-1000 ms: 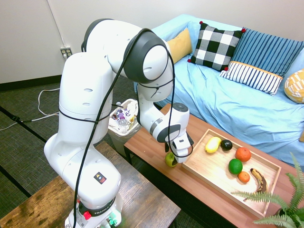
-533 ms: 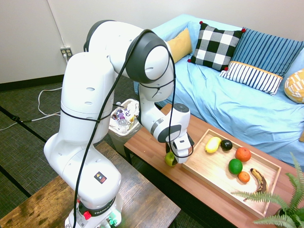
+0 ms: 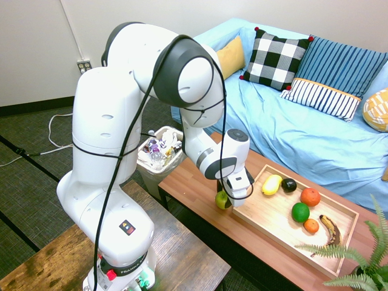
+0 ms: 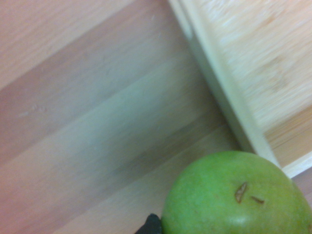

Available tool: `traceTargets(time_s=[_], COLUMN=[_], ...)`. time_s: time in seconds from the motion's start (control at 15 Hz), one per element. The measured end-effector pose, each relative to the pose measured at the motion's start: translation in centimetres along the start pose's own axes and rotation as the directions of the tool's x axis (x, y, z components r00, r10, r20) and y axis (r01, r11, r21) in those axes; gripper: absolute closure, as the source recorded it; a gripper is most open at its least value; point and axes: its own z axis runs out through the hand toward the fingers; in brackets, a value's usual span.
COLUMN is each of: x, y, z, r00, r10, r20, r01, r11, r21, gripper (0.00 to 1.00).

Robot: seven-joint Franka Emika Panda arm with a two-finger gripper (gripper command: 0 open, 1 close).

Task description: Put the apple in the tray

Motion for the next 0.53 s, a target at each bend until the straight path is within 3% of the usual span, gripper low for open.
traceTargets(time_s=[0.27, 0.53], x=[6.4, 9.9], y=[0.5, -1.4], z=[-5.1, -4.9], r00=[0.998, 0.995], r10=[0.051, 0.091], r20=[-0.025, -0.033], r01=[-0.05, -0.09], r11=[0.999, 0.996], r21=[0.018, 0.007], gripper=[1.0, 1.0])
